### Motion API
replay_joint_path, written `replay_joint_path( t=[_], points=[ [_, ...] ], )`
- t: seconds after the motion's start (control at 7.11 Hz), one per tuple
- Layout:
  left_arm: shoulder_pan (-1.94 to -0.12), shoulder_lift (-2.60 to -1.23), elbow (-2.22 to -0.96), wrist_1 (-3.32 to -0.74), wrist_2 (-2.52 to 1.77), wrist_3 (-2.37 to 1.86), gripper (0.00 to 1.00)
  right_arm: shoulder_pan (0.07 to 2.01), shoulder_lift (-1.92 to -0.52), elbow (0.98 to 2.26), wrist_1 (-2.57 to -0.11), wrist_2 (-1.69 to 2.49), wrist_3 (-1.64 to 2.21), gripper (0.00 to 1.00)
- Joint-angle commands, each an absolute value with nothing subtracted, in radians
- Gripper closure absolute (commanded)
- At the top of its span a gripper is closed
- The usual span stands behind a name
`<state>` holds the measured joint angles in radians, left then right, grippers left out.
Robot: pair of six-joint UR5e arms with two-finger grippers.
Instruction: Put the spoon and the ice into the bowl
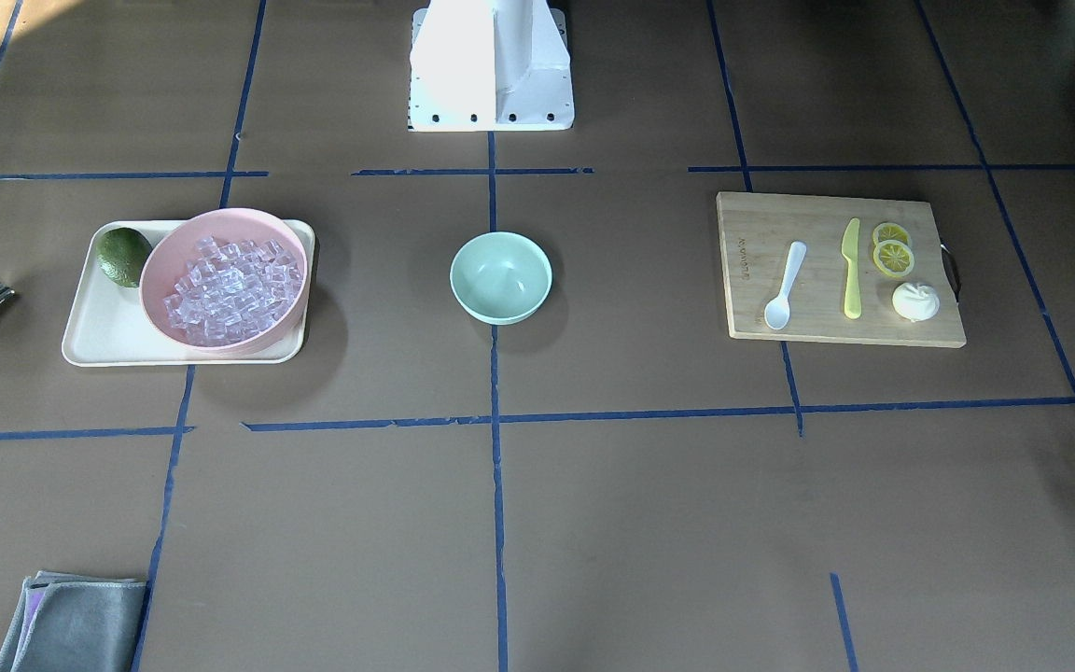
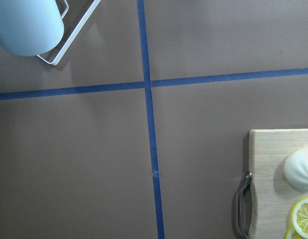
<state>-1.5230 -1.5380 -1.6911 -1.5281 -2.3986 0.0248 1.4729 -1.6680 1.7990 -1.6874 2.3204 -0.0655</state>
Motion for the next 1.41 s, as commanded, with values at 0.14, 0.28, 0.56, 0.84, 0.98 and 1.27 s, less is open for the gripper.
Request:
replay_joint_path(
  t=[0.14, 0.28, 0.56, 0.84, 0.98, 1.27],
  points=[
    [-1.514, -1.49, -1.696, -1.578, -2.42, 0.038, 0.0, 1.473, -1.667, 1.798, -1.687, 2.329, -0.061, 0.01],
    [-1.456, -1.486, -1.694, -1.732, -2.431, 0.022, 0.0, 1.473, -1.666, 1.796, -1.687, 2.33, -0.061, 0.01],
    [-1.286, -1.489, -1.756, -1.866, -2.442, -0.121, 0.0, 1.473, -1.666, 1.796, -1.687, 2.356, -0.06, 0.01],
    [-1.124, -1.511, -1.857, -1.972, -2.419, -0.448, 0.0, 1.473, -1.666, 1.796, -1.689, 2.384, -0.061, 0.01],
    [-1.035, -1.575, -1.862, -1.971, -2.343, -0.472, 0.0, 1.471, -1.666, 1.793, -1.689, 2.384, -0.061, 0.01],
    [-0.872, -1.594, -1.852, -1.97, -2.188, -0.472, 0.0, 1.471, -1.666, 1.795, -1.687, 2.387, -0.061, 0.01]
  ],
)
